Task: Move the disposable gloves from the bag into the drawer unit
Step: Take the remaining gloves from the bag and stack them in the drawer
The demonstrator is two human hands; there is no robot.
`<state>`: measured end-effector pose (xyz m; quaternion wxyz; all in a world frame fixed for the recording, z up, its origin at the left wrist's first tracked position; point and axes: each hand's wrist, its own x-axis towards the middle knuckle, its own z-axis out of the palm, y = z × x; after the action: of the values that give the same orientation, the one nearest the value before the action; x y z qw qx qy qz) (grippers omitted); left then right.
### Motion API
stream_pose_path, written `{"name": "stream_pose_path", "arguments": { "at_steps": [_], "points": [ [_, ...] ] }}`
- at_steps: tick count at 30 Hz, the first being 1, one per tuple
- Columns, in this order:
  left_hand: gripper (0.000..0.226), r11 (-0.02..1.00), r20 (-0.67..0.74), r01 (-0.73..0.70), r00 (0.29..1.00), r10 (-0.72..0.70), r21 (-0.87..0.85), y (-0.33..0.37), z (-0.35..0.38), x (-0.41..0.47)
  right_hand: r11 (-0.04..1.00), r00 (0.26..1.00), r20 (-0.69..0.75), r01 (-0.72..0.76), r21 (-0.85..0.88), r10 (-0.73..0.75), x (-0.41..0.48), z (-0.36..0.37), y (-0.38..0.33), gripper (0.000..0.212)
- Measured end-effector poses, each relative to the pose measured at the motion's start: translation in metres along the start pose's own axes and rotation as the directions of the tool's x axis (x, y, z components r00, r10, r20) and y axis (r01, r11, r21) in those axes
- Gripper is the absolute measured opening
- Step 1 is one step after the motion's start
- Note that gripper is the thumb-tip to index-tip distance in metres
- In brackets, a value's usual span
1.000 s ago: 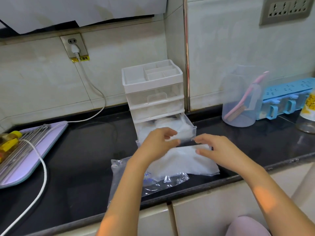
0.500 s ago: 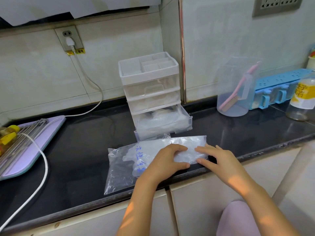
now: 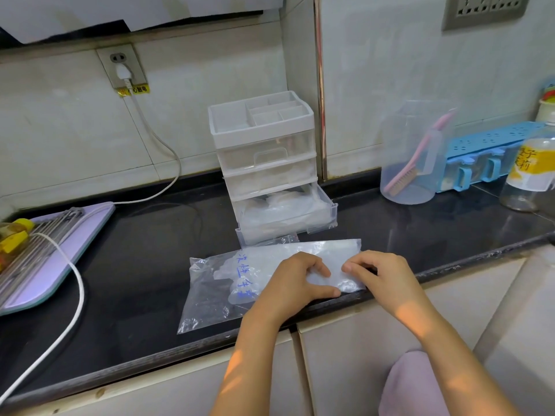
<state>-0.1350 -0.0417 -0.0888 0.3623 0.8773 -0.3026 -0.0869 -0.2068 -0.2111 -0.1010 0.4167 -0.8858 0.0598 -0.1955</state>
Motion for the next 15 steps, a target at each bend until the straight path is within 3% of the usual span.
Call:
{"name": "stream_pose_path", "arguments": {
  "at_steps": [3, 7, 12, 15],
  "points": [
    [0.01, 0.999, -0.034, -0.027, 0.999, 0.029, 0.037, 0.0021, 0.0026, 0.0012, 0.999, 1.0, 0.016, -0.01, 0.042, 0.009, -0.0006, -0.0005, 0.0002, 0.01],
    [0.008, 0.999, -0.058, -0.003, 0.998, 0.001, -0.035, 0.0015, 0.0044, 0.0017, 0.988, 0.999, 0.023, -0.031, 0.152, 0.028, -0.0024, -0.0031, 0.0026, 0.015],
    [0.017, 0.982, -0.055, 0.046, 0.997, -0.057, -0.182, 0.0021, 0.0037, 0.003, 0.982, 0.997, 0.071, -0.051, 0.182, 0.039, -0.0039, -0.0052, 0.0094, 0.051],
    [0.011, 0.962, -0.072, 0.042, 0.995, -0.064, -0.269, 0.0019, 0.0018, 0.0031, 0.983, 0.992, 0.123, -0.025, 0.184, 0.002, -0.0038, -0.0067, 0.0084, 0.054]
  ]
}}
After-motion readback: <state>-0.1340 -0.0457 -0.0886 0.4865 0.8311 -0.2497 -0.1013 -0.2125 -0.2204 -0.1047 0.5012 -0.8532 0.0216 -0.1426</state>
